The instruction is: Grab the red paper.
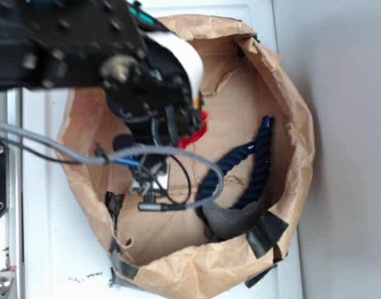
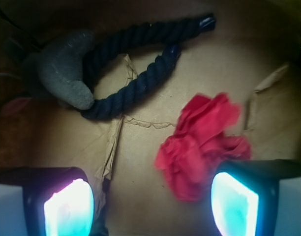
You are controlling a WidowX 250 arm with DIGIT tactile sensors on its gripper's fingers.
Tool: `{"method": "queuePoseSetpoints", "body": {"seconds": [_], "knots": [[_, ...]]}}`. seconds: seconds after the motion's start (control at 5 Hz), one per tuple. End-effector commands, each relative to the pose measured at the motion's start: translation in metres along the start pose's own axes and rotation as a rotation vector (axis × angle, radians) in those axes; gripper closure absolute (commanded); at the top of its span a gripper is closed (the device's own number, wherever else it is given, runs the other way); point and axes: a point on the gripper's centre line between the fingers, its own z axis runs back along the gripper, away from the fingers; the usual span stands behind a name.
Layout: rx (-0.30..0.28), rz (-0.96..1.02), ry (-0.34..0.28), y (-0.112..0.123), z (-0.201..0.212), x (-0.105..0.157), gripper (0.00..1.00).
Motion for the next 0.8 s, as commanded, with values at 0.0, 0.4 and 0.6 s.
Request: {"method": "queuePoseSetpoints", "body": {"seconds": [0.0, 0.4, 0.6], "knots": [[0.056, 0.052, -0.032, 0.004, -0.009, 0.015, 0.0], [0.14, 0.042, 0.026, 0.01, -0.049, 0.033, 0.0], [0.171, 0.022, 0.049, 0.009, -0.062, 0.033, 0.13]]}}
